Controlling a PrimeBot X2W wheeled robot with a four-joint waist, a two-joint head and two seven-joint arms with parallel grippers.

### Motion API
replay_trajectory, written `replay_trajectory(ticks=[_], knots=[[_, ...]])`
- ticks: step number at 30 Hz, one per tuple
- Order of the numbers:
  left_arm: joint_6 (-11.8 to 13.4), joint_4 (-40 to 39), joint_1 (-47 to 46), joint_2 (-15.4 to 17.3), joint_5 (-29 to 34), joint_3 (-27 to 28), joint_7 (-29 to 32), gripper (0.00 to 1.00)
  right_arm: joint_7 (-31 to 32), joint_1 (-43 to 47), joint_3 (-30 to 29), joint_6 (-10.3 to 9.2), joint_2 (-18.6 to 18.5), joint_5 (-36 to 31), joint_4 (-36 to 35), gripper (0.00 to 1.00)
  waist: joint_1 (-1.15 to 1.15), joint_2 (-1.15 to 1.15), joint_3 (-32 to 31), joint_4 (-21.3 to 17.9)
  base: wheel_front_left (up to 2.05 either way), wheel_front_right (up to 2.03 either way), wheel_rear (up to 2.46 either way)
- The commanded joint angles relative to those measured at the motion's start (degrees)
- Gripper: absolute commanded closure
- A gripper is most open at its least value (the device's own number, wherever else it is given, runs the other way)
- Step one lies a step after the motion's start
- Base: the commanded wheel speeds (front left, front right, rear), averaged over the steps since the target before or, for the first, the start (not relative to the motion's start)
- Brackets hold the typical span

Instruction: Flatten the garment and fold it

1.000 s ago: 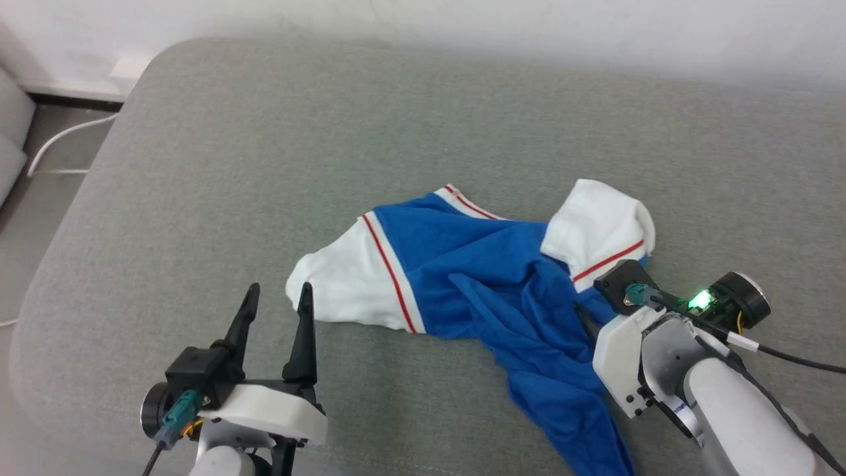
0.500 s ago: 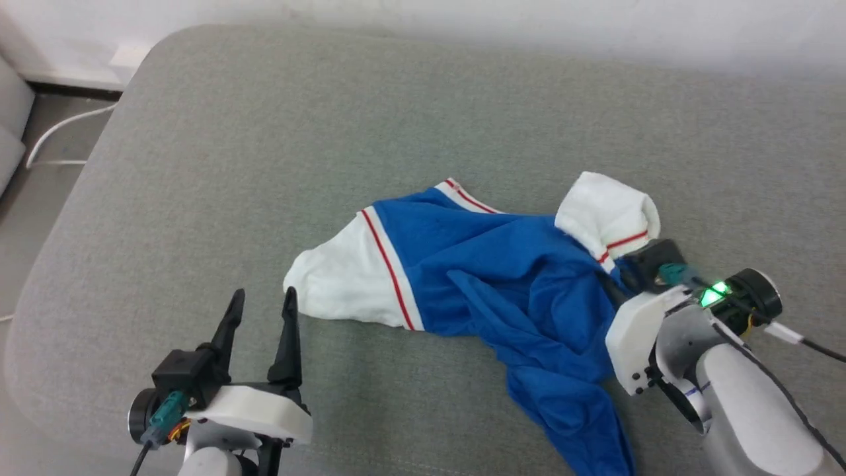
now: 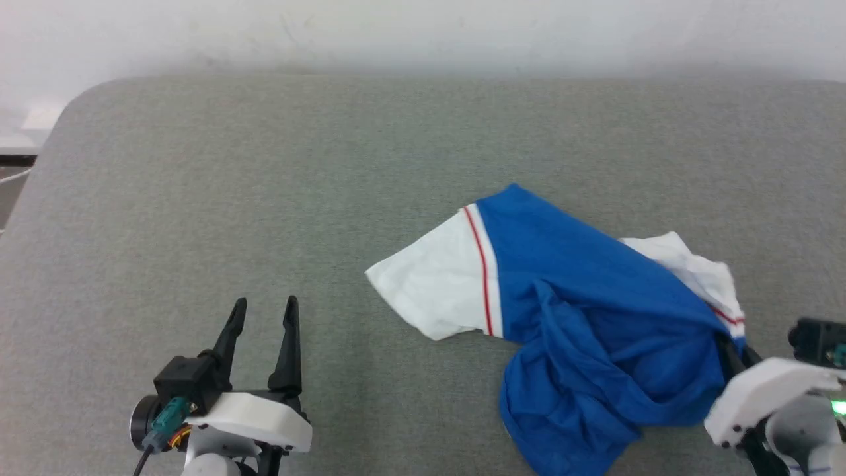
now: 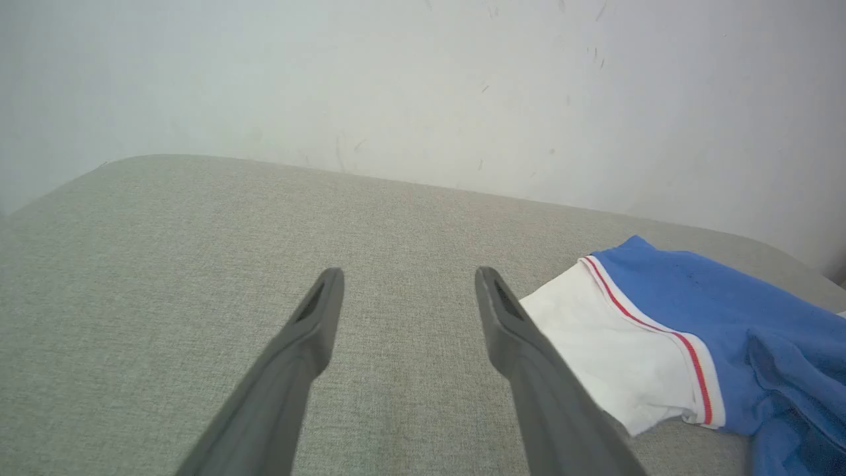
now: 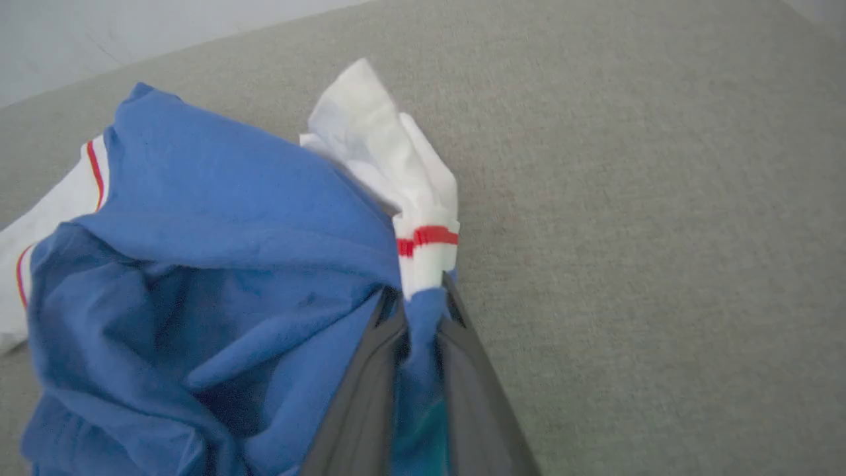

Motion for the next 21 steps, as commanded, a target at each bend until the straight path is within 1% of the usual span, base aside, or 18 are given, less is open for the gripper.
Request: replay_trajectory(ticks=[1,2,4,7,9,11,15,21], knots=[[-0.72,0.4,0.18,-0.36,0.63,0.33,-0.27,0.0,0.68,0.94,-2.24,-0.12,0.43,0.68,1.1,0.05,0.0,0.0,-0.09,-1.79,0.0,0.0,0.0],[-0.87,0.67,0.14,-0.43,0.76,0.27,-0.27,0.0,0.97,1.28,-3.43,-0.12,0.55,0.31,2.01,0.0,0.0,0.0,-0.06,-2.04,0.0,0.0,0.0],[-1.14,1.3,0.06,-0.51,1.05,0.03,-0.27,0.0,0.5,1.36,-4.48,-0.12,0.64,-0.45,3.39,0.0,0.0,0.0,-0.11,-2.55,0.0,0.0,0.0],[-1.56,2.44,-0.11,-0.42,1.28,-0.19,-0.27,0.0,-1.79,0.75,-4.05,-0.12,0.67,-0.19,3.75,0.0,0.0,0.0,-0.43,-3.66,0.0,0.0,0.0],[-1.93,3.5,-0.24,-0.37,1.25,-1.01,-0.24,0.0,-3.86,0.56,-3.44,-0.12,0.68,-2.19,2.4,0.0,0.0,0.0,-0.71,-4.42,0.0,0.0,0.0],[-2.44,4.64,-0.67,-0.11,0.93,-2.41,1.05,0.0,-5.81,0.65,-2.51,-0.12,0.68,-4.47,0.26,0.0,0.0,0.0,-0.93,-5.28,0.0,0.0,0.0],[-3.1,5.73,-2.24,0.37,0.14,-5.69,6.94,0.0,-8.51,1.59,-1.13,-0.12,0.69,-8.29,-4.72,0.0,0.0,0.0,-0.96,-6.93,0.0,0.0,0.0],[-2.91,6.15,-5.61,0.09,-1.67,-8.36,20.67,0.0,-9.24,3.28,1.39,-0.12,0.69,-9.54,-10.36,0.0,0.0,0.0,0.56,-9.69,0.0,0.0,0.0]])
